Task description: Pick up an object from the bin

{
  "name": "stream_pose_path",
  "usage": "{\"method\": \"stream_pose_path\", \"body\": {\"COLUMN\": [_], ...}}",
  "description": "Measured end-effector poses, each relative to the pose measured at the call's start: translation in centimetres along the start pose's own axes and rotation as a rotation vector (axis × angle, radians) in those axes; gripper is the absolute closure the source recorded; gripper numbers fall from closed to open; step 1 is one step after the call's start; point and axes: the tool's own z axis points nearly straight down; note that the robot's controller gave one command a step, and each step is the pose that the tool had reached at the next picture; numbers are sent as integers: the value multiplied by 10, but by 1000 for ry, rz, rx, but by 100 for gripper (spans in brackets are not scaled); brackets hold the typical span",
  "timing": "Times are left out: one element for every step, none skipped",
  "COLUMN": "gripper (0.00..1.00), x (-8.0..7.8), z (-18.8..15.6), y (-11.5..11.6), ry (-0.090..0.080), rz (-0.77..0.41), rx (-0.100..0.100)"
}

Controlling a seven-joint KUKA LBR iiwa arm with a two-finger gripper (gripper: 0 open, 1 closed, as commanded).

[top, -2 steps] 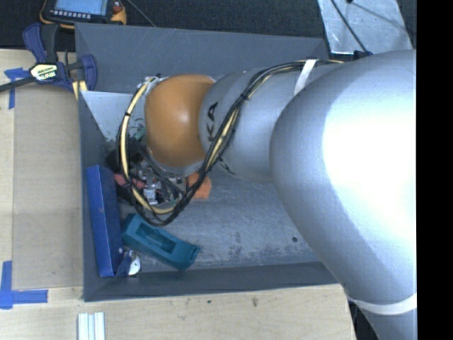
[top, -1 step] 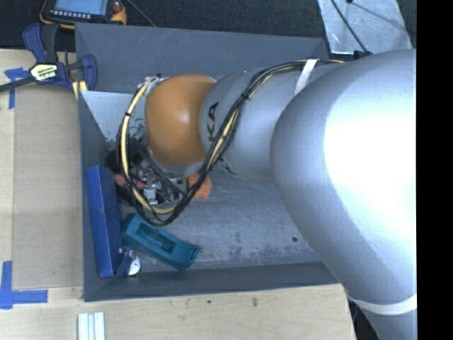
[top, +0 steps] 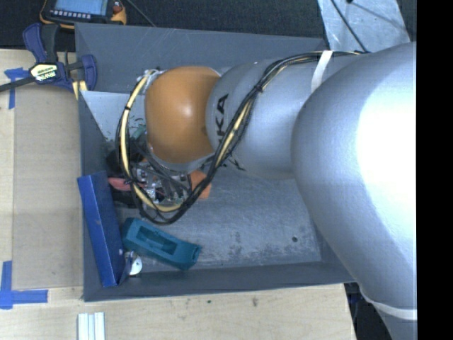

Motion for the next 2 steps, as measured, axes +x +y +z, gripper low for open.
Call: {"method": "stream_pose_path", "body": {"gripper": [100, 100], "x": [-2, -37], "z": [-43, -81], "y": [-10, -4], "ry": [15, 6], "rz": [-46, 3], "rx": [0, -2]}}
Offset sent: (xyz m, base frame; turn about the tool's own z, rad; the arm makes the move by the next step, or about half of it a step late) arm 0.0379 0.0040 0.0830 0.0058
